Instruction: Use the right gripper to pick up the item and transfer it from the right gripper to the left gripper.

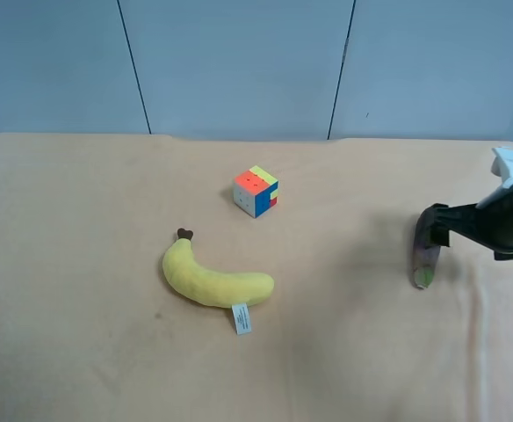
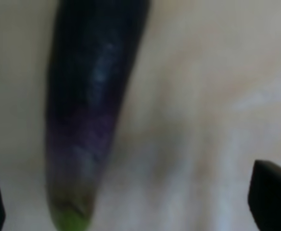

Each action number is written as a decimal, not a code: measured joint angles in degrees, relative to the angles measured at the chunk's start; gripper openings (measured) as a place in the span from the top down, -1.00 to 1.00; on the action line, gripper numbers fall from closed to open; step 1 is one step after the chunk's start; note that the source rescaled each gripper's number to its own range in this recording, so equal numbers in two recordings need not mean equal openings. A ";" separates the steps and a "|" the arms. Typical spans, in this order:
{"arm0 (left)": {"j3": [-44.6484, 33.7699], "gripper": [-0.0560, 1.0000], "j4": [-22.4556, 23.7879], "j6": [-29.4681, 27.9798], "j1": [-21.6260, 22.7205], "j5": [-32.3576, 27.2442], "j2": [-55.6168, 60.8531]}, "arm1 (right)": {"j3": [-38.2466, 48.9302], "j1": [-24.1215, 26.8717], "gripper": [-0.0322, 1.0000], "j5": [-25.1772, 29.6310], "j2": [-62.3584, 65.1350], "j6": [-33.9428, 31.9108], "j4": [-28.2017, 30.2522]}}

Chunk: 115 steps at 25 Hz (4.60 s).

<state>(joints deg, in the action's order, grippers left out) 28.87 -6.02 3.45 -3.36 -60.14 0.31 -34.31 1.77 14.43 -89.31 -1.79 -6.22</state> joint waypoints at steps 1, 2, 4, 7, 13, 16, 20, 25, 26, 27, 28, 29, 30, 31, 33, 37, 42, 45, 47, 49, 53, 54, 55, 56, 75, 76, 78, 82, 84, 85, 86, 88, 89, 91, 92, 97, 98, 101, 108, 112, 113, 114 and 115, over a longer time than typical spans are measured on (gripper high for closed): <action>0.00 -0.87 0.00 0.00 0.00 0.00 0.00 | 0.00 -1.27 -1.00 -1.63 -1.37 0.00 -0.87; 0.00 -0.87 0.00 0.00 0.00 0.00 0.00 | -0.04 -2.47 -1.00 -3.45 -2.66 0.00 -1.88; 0.00 -0.87 0.00 0.00 0.00 0.00 0.00 | -0.04 -4.34 -1.00 -6.40 -4.90 0.00 -3.72; 0.00 -0.87 0.00 0.00 0.00 0.00 0.00 | -0.06 -6.89 -1.00 -8.75 -7.61 0.00 -5.61; 0.00 -0.87 0.00 0.00 0.00 0.00 0.00 | -0.06 -10.37 -1.00 -7.94 -9.13 0.00 -8.61; 0.00 -0.87 0.00 0.00 0.00 0.00 0.00 | -0.11 -10.77 -1.00 -5.75 -9.13 0.00 -8.87; 0.00 -0.87 0.00 0.00 0.00 0.00 0.00 | -0.11 -10.77 -1.00 -3.77 -9.13 0.00 -9.29; 0.00 -0.87 0.00 0.00 0.00 0.00 0.00 | -0.11 -10.77 -0.94 -3.47 -9.13 0.00 -9.29; 0.00 -0.87 0.00 0.00 0.00 0.00 0.00 | -0.11 -10.65 -0.91 -3.30 -9.13 0.00 -9.29; 0.00 -0.87 0.00 0.00 0.00 0.00 0.00 | -0.11 -10.37 -0.86 -2.85 -9.13 0.00 -9.24; 0.00 -0.87 0.00 0.00 0.00 0.00 0.00 | -0.11 -10.08 -0.83 -2.32 -9.13 0.00 -9.24; 0.00 -0.87 0.00 0.00 0.00 0.00 0.00 | -0.11 -9.66 -0.82 -1.87 -9.13 0.00 -9.10; 0.00 -0.87 0.00 0.00 0.00 0.00 0.00 | -0.11 -9.24 -0.81 -1.50 -9.13 0.00 -8.83; 0.00 -0.87 0.00 0.00 0.00 0.00 0.00 | -0.11 -9.02 -0.80 -1.04 -9.13 0.00 -8.59; 0.00 -0.87 0.00 0.00 0.00 0.00 0.00 | -0.11 -8.83 -0.79 -0.84 -9.13 0.00 -8.23; 0.00 -0.87 0.00 0.00 0.00 0.00 0.00 | -0.11 -8.60 -0.72 -0.84 -9.13 0.00 -8.06; 0.00 -0.87 0.00 0.00 0.00 0.00 0.00 | -0.11 -6.93 -0.50 -0.78 -9.13 0.00 -7.78; 0.00 -0.87 0.00 0.00 0.00 0.00 0.00 | -0.11 -5.72 -0.32 0.26 -9.13 0.00 -6.91; 0.00 -0.87 0.00 0.00 0.00 0.00 0.00 | -0.11 -5.05 -0.18 0.61 -9.13 0.00 -6.53; 0.00 -0.87 0.00 0.00 0.00 0.00 0.00 | -0.11 -4.80 0.02 0.61 -9.13 0.00 -6.40; 0.00 -0.87 0.00 0.00 0.00 0.00 0.00 | -0.11 -4.62 0.52 0.49 -9.13 0.00 -6.27; 0.00 -0.87 0.00 0.00 0.00 0.00 0.00 | -0.11 -4.62 0.66 0.42 -9.13 0.00 -6.09; 0.00 -0.87 0.00 0.00 0.00 0.00 0.00 | -0.11 -4.62 0.83 0.36 -9.13 0.00 -5.75; 0.00 -0.87 0.00 0.00 0.00 0.00 0.00 | -0.11 -4.62 0.93 0.23 -9.13 0.00 -5.26; 0.00 -0.87 0.00 0.00 0.00 0.00 0.00 | -0.06 -6.90 0.93 0.10 -2.26 5.68 -1.17; 0.00 -0.87 0.00 0.00 0.00 0.00 0.00 | -0.06 -7.46 0.93 0.03 -0.90 6.97 -1.05; 0.00 -0.87 0.00 0.00 0.00 0.00 0.00 | -0.01 -8.85 0.93 -0.17 2.39 10.65 -0.93; 0.00 -0.87 0.00 0.00 0.00 0.00 0.00 | -1.29 -12.99 0.93 0.41 7.69 17.02 -0.85; 0.00 -0.87 0.00 0.00 0.00 0.00 0.00 | -3.52 -15.47 0.93 1.69 9.09 19.72 -0.56; 0.00 -0.87 0.00 0.00 0.00 0.00 0.00 | -5.22 -16.54 0.93 2.81 9.57 21.23 -0.27; 0.00 -0.87 0.00 0.00 0.00 0.00 0.00 | -6.83 -17.87 0.93 4.29 9.65 22.54 -0.03; 0.00 -0.87 0.00 0.00 0.00 0.00 0.00 | -11.10 -20.62 0.93 7.26 9.84 25.41 1.19; 0.00 -0.87 0.00 0.00 0.00 0.00 0.00 | -13.18 -21.78 0.93 8.80 9.90 26.81 1.86; 0.00 -0.87 0.00 0.00 0.00 0.00 0.00 | -16.59 -24.64 0.93 10.96 10.09 30.03 3.55; 0.00 -0.87 0.00 0.00 0.00 0.00 0.00 | -18.14 -25.81 0.93 11.75 10.13 32.21 4.37; 0.00 -0.87 0.00 0.00 0.00 0.00 0.00 | -21.76 -31.92 0.93 13.03 10.13 45.51 5.51; 0.00 -0.87 0.00 0.00 0.00 0.00 0.00 | -21.89 -32.95 0.93 12.65 10.13 47.97 5.51; 0.00 -0.87 0.00 0.00 0.00 0.00 0.00 | -21.89 -34.73 0.93 11.94 10.13 51.72 5.51; 0.00 -0.87 0.00 0.00 0.00 0.00 0.00 | -21.89 -35.24 0.93 15.05 10.13 52.74 6.22; 0.00 -0.87 0.00 0.00 0.00 0.00 0.00 | -21.89 -35.24 0.93 18.86 10.08 52.61 7.48; 0.00 -0.87 0.00 0.00 0.00 0.00 0.00 | -21.70 -35.06 0.93 19.08 10.03 52.55 7.99; 0.00 -0.87 0.00 0.00 0.00 0.00 0.00 | -21.55 -34.74 0.93 19.22 9.72 52.30 8.29; 0.00 -0.87 0.00 0.00 0.00 0.00 0.00 | -21.16 -34.17 0.93 19.21 9.26 52.07 8.31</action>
<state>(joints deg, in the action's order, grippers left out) 28.87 -6.02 3.45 -3.36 -60.14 0.31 -55.47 -32.40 33.64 -80.05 50.28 2.09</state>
